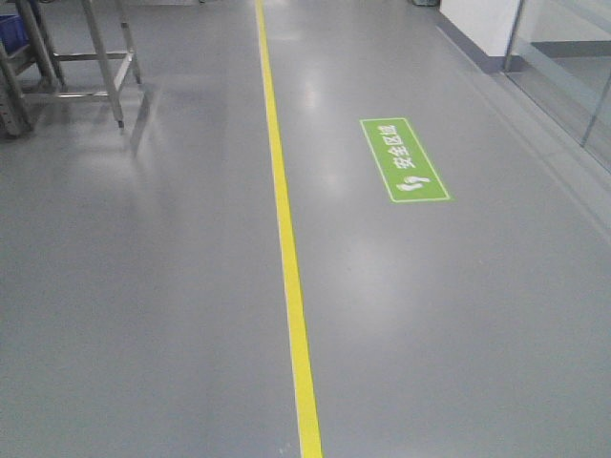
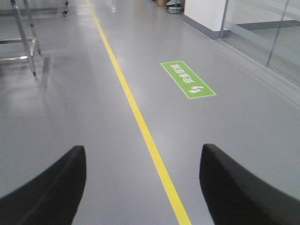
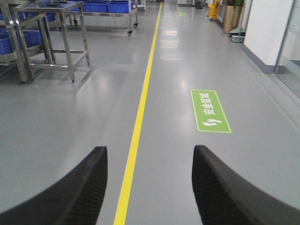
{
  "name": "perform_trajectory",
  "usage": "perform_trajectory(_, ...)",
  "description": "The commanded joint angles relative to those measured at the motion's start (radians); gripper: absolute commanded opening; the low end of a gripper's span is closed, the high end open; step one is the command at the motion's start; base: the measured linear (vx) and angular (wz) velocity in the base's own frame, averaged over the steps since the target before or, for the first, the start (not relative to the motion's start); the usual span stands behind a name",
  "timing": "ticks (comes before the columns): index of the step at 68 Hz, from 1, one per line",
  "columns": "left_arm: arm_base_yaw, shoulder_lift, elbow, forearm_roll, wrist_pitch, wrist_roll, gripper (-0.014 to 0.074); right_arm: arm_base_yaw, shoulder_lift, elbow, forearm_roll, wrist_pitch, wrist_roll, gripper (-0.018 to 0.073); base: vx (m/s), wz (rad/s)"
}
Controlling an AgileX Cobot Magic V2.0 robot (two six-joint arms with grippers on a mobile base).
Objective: Move and align brake pads A on conveyor
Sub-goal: 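Drive along the yellow floor line past the blue bin racks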
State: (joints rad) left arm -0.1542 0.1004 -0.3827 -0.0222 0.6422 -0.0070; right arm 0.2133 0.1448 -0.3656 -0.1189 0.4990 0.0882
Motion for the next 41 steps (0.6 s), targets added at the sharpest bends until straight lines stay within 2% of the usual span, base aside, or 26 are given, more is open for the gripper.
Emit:
perform_trajectory(1,-0.006,0.012,-0.026,-0.007,-0.077,-0.004,0.0502,-0.004,0.014,-0.024,-0.011,-0.074,-0.008,0.0398,0.52,0.26)
perform_trajectory(22,-0.006,0.012,-0.026,-0.007,-0.077,-0.004,0.0502,-0.004,0.014,-0.024,-0.011,-0.074,-0.008,0.0398,0.53,0.22)
perform_trajectory(41,-0.006,0.012,-0.026,-0.007,-0.077,-0.004,0.0502,-0.004,0.014,-0.024,-0.011,-0.074,-0.008,0.0398,0.59,0.07)
